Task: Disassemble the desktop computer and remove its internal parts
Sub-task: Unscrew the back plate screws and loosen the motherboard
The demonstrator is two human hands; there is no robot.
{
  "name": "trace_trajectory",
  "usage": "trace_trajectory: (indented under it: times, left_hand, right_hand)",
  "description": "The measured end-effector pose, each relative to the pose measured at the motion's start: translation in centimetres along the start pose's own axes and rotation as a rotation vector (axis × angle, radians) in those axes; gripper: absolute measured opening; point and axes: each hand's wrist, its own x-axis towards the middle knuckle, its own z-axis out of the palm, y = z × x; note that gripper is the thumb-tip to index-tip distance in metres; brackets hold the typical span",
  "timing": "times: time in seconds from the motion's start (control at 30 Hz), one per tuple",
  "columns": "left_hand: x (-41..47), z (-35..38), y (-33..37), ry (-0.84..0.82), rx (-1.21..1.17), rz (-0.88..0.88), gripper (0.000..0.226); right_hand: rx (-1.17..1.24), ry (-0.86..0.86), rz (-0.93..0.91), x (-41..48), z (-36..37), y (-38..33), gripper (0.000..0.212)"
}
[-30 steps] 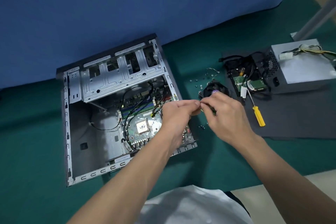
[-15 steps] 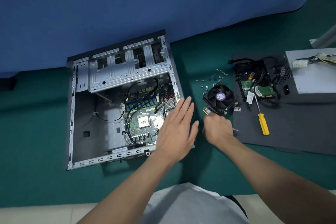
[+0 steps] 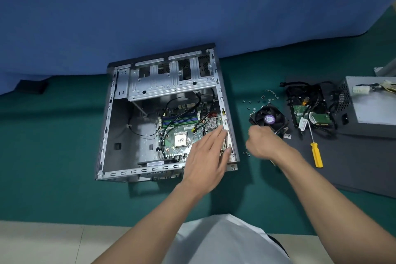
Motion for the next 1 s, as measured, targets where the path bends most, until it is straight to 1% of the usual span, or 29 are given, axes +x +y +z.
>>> trace_trajectory:
  times: [0.07, 0.13, 0.27, 0.37, 0.43, 0.53, 0.57, 0.63, 0.67, 0.73, 0.8, 0.87, 0.93, 0.97, 1.0]
  left_hand:
    - [-0.7, -0.4, -1.1, -0.008, -0.002, -0.024, 0.047]
    - [-1.4, -0.9, -2.3, 0.021, 0.000, -0.046, 0.041]
    - [-3.9, -2.4, -5.4, 0.080, -0.008, -0.060, 0.032]
    - [-6.9, -3.6, -8.5, 0.151, -0.034, -0.074, 0.026]
    - [-8.8, -4.5, -10.8, 0.180, -0.062, -0.093, 0.028]
    - [-10.9, -5.8, -14.2, 0.166, -0.100, -0.138, 0.031]
    - [-11.4, -6.2, -15.2, 0.157, -0.106, -0.157, 0.032]
    - [-12.1, -6.9, -16.8, 0.145, -0.119, -0.179, 0.032]
    - [-12.3, -7.2, -17.3, 0.145, -0.124, -0.180, 0.032]
    - [-12.9, -7.6, -17.9, 0.160, -0.133, -0.166, 0.032]
    - [-13.6, -7.7, -17.8, 0.232, -0.156, -0.154, 0.032]
    - [-14.5, -7.3, -17.4, 0.354, -0.201, -0.167, 0.029]
    - [-15.1, -6.5, -16.8, 0.408, -0.333, -0.272, 0.019]
    - [-15.2, -6.0, -16.5, 0.397, -0.443, -0.367, 0.011]
    - [-15.1, -5.5, -16.3, 0.349, -0.567, -0.477, 0.008]
  right_hand:
    - [-0.007, 0.063, -0.045, -1.6, -1.5, -1.7, 0.020]
    - [0.016, 0.136, -0.104, -2.8, -2.2, -3.6, 0.023]
    - [0.263, 0.149, -0.163, -5.3, -1.1, -8.3, 0.034]
    - [0.412, 0.218, -0.140, -6.8, 1.1, -11.5, 0.030]
    - [0.516, 0.300, -0.128, -7.5, 2.7, -13.1, 0.026]
    - [0.661, 0.447, -0.079, -8.4, 5.5, -14.2, 0.019]
    - [0.753, 0.470, -0.052, -8.7, 6.7, -14.3, 0.016]
    - [1.008, 0.432, 0.012, -9.3, 9.0, -14.3, 0.008]
    - [1.129, 0.383, 0.047, -9.7, 10.1, -14.3, 0.005]
    - [1.368, 0.265, 0.096, -10.6, 12.4, -14.2, 0.006]
    - [1.595, 0.148, 0.102, -11.5, 14.9, -14.3, 0.008]
    - [1.753, 0.060, 0.085, -12.0, 17.4, -14.7, 0.007]
    - [1.830, -0.012, 0.050, -12.3, 19.8, -15.2, 0.014]
    - [1.841, -0.047, 0.026, -12.4, 20.8, -15.4, 0.021]
    - [1.839, -0.079, 0.000, -12.4, 21.6, -15.6, 0.028]
